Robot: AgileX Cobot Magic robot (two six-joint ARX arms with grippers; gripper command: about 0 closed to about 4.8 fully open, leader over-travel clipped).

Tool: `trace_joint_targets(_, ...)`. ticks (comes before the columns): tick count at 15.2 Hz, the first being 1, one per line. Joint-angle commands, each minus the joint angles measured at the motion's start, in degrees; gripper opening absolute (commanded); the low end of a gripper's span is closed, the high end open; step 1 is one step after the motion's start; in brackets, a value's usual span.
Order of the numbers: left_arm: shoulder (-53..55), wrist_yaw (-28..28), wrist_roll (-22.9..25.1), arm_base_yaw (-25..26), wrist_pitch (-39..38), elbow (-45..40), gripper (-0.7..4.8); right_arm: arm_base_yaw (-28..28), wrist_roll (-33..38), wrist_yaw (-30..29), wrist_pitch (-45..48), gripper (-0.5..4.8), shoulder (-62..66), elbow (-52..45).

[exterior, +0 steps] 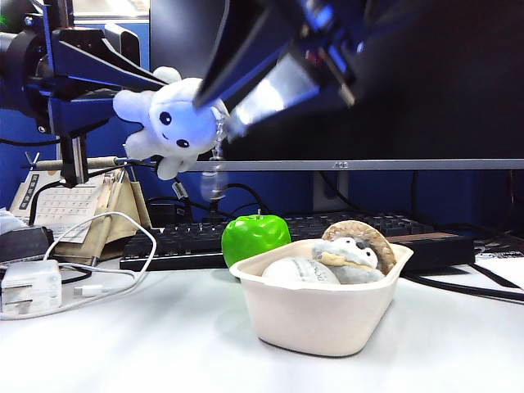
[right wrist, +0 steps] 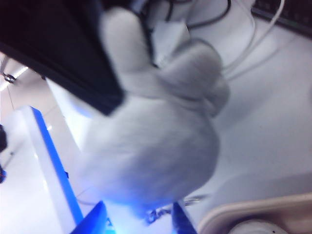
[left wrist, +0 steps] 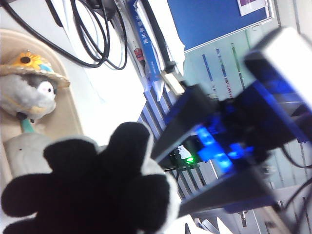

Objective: Place the tilting octopus upright.

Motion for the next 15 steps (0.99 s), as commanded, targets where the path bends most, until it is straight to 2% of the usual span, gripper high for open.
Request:
trace_joint_targets(1, -0.2, 1.84, -0.26, 0.0, 0.74, 0.39, -0.06, 0.0, -0.24, 0.17, 1.88, 1.75, 2.01, 0.35)
trace_joint_targets(4, -0.17, 1.81, -0.2, 0.0, 0.96, 0.39, -0.06, -0.07, -0.26, 0.22, 3.72, 1.52, 2.56, 0.39)
trace_joint_targets(5, -0.17, 1.81, -0.2, 0.0, 0.94, 0.39, -0.05, -0.31, -0.28, 0.22, 4.02, 1.18, 2.58, 0.39)
trace_joint_targets(6, -0.17, 1.81, -0.2, 0.0, 0.92, 0.39, -0.06, -0.52, -0.35, 0.9, 4.07, 0.29, 2.6, 0.39)
trace_joint_targets(7, -0.17, 1.81, -0.2, 0.0, 0.94, 0.39, -0.06, -0.55, -0.39, 1.09, 4.09, 0.07, 2.58, 0.39)
trace_joint_targets(12, -0.17, 1.75, 0.02, 0.0, 0.98, 0.39, -0.05, -0.83, -0.39, 1.27, 4.15, -0.03, 2.58, 0.39)
trace_joint_targets(15, -0.17, -0.61, 0.07, 0.0, 1.09, 0.39, -0.05, -0.81, -0.39, 0.92, 2.73, -0.03, 2.58, 0.39)
